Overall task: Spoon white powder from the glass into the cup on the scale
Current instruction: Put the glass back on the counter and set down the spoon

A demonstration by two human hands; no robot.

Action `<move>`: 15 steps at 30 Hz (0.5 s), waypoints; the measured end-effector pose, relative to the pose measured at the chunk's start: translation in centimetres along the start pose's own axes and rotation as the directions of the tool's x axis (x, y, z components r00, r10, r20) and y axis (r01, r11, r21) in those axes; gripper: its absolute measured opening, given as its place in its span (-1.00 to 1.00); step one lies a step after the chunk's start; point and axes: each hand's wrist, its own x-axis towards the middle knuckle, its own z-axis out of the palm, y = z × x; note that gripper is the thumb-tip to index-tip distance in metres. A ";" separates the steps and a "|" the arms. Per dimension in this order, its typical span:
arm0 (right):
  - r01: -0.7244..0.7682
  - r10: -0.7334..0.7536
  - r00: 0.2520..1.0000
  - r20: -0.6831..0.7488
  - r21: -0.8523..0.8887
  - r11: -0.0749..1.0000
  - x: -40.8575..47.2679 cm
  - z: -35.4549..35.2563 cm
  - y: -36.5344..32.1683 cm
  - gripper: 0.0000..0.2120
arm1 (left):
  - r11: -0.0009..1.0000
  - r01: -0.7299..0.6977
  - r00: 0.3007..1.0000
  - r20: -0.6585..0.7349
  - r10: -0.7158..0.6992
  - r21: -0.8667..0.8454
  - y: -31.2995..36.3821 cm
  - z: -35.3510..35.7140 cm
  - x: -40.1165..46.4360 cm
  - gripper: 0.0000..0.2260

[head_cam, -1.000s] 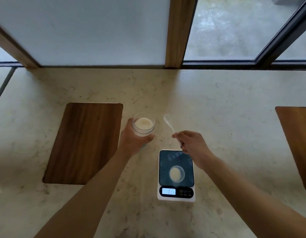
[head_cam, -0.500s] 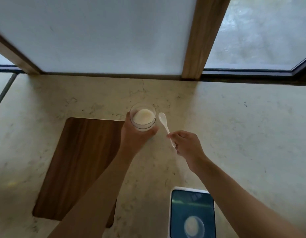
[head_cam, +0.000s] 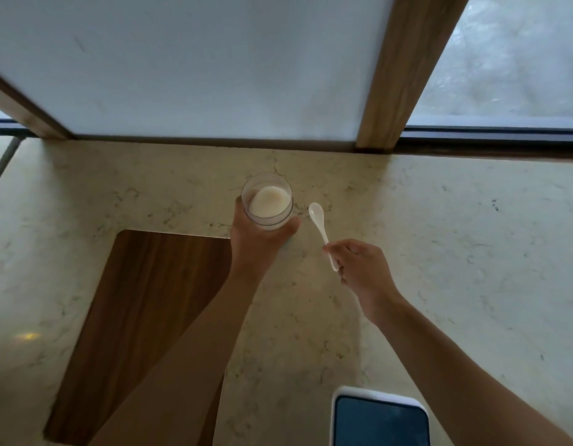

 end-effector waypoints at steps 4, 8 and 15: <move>0.010 -0.010 1.000 -0.005 -0.016 1.000 0.5 -0.2 0.2 -0.85 | 1.000 -0.001 1.000 0.006 0.001 0.007 -0.3 0.2 0.2 -0.26; 0.002 -0.003 1.000 -0.022 -0.011 1.000 0.5 -0.3 0.4 -0.78 | 1.000 0.012 1.000 -0.005 -0.013 -0.014 -0.7 0.0 0.1 -0.23; 0.009 -0.008 1.000 -0.009 0.021 1.000 -0.6 -1.2 0.3 -0.83 | 1.000 -0.004 1.000 0.027 0.004 0.004 -0.7 -0.2 0.0 -0.19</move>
